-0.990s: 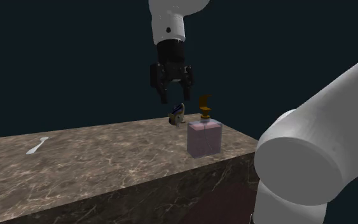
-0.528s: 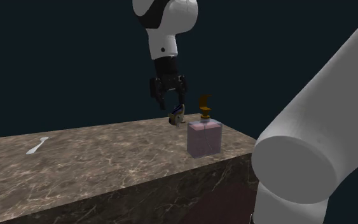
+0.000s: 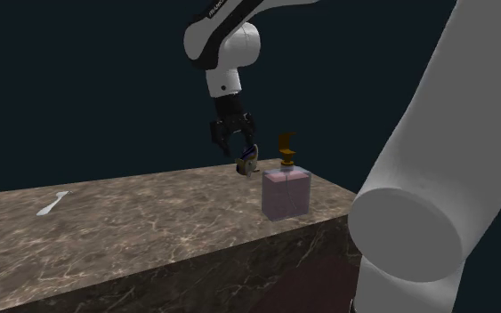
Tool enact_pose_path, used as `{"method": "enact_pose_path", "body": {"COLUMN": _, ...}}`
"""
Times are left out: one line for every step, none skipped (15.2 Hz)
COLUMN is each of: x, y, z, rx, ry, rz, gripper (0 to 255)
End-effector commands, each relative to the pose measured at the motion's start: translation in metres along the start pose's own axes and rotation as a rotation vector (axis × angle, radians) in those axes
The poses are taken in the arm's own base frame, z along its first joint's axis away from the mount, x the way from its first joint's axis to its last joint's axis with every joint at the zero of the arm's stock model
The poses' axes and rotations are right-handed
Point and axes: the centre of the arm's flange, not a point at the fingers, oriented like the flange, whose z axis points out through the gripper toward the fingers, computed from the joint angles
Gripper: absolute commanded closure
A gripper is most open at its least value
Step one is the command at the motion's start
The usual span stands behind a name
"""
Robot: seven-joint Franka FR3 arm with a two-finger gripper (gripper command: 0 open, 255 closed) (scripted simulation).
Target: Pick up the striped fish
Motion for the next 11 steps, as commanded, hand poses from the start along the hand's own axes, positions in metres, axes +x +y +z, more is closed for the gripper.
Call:
{"method": "enact_pose_path", "body": {"x": 0.023, "y": 0.012, "z": 0.007, "rx": -0.022, "ry": 0.003, "rz": 0.003, "gripper": 0}}
{"method": "enact_pose_path", "body": {"x": 0.033, "y": 0.018, "z": 0.010, "rx": -0.033, "ry": 0.004, "rz": 0.005, "gripper": 0}}
{"method": "enact_pose_path", "body": {"x": 0.043, "y": 0.025, "z": 0.012, "rx": -0.043, "ry": 0.005, "rz": 0.007, "gripper": 0}}
{"method": "enact_pose_path", "body": {"x": 0.054, "y": 0.031, "z": 0.015, "rx": -0.053, "ry": 0.007, "rz": 0.009, "gripper": 0}}
{"method": "enact_pose_path", "body": {"x": 0.064, "y": 0.037, "z": 0.017, "rx": -0.064, "ry": 0.008, "rz": 0.012, "gripper": 0}}
{"method": "enact_pose_path", "body": {"x": 0.074, "y": 0.043, "z": 0.020, "rx": -0.074, "ry": 0.009, "rz": 0.014, "gripper": 0}}
{"method": "enact_pose_path", "body": {"x": 0.084, "y": 0.049, "z": 0.022, "rx": -0.085, "ry": 0.011, "rz": 0.016, "gripper": 0}}
{"method": "enact_pose_path", "body": {"x": 0.094, "y": 0.056, "z": 0.024, "rx": -0.095, "ry": 0.012, "rz": 0.018, "gripper": 0}}
{"method": "enact_pose_path", "body": {"x": 0.105, "y": 0.062, "z": 0.026, "rx": -0.106, "ry": 0.013, "rz": 0.020, "gripper": 0}}
{"method": "enact_pose_path", "body": {"x": 0.115, "y": 0.068, "z": 0.028, "rx": -0.116, "ry": 0.015, "rz": 0.022, "gripper": 0}}
{"method": "enact_pose_path", "body": {"x": 0.125, "y": 0.075, "z": 0.030, "rx": -0.127, "ry": 0.016, "rz": 0.024, "gripper": 0}}
